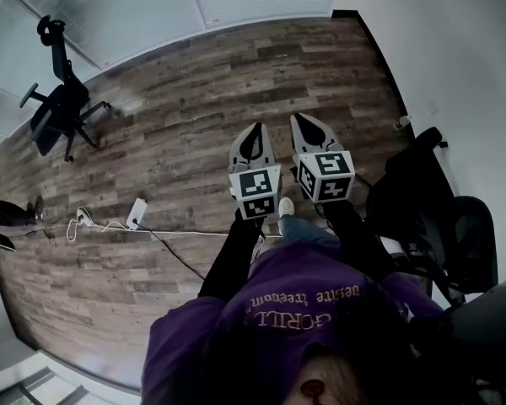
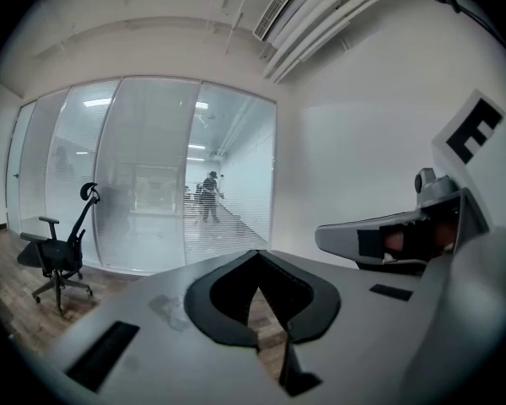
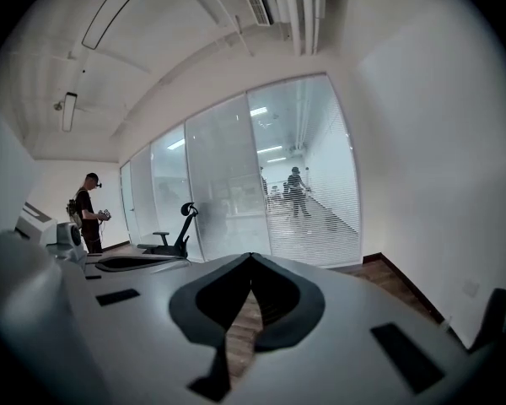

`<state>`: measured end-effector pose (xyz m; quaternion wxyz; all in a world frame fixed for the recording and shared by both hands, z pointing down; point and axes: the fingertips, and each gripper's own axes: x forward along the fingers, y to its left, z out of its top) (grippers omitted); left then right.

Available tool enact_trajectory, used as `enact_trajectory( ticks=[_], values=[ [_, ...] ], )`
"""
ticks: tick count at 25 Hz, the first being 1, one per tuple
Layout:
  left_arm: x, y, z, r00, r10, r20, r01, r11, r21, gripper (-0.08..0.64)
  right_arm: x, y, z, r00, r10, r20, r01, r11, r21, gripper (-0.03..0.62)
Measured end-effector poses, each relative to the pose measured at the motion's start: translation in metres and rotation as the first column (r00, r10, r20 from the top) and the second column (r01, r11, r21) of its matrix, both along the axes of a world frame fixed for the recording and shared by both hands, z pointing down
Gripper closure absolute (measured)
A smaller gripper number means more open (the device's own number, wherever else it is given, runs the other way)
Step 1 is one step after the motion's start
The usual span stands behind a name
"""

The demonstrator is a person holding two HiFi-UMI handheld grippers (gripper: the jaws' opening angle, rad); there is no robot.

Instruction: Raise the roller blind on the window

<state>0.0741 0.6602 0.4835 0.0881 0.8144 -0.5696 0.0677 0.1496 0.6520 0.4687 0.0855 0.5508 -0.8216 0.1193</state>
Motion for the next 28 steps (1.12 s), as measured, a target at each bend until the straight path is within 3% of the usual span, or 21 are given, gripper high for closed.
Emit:
enact_trajectory(
  ticks=[6, 12, 18, 28],
  values=[
    [0.022, -0.064, -0.006, 0.999, -0.025, -0.03, 0.025, 1.0, 0.003, 0.565, 0.018, -0.066, -0.009, 0.999, -0.027, -0.017, 0.028, 1.0, 0.013, 0.595],
    [0.023, -0.103, -0.001, 0.999, -0.039, -0.014, 0.039, 0.999, -0.011, 0.565, 0.026, -0.107, -0.003, 0.999, -0.032, -0.014, 0.032, 0.999, 0.0, 0.595],
    [0.01, -0.155, 0.001, 0.999, -0.05, -0.013, 0.05, 0.998, -0.025, 0.565, 0.011, -0.16, -0.002, 0.999, -0.04, -0.008, 0.04, 0.999, -0.007, 0.595],
    [-0.028, -0.295, -0.006, 1.0, -0.022, -0.008, 0.021, 1.0, -0.018, 0.565, -0.033, -0.301, -0.012, 1.0, -0.027, -0.004, 0.027, 1.0, 0.007, 0.595]
  ],
)
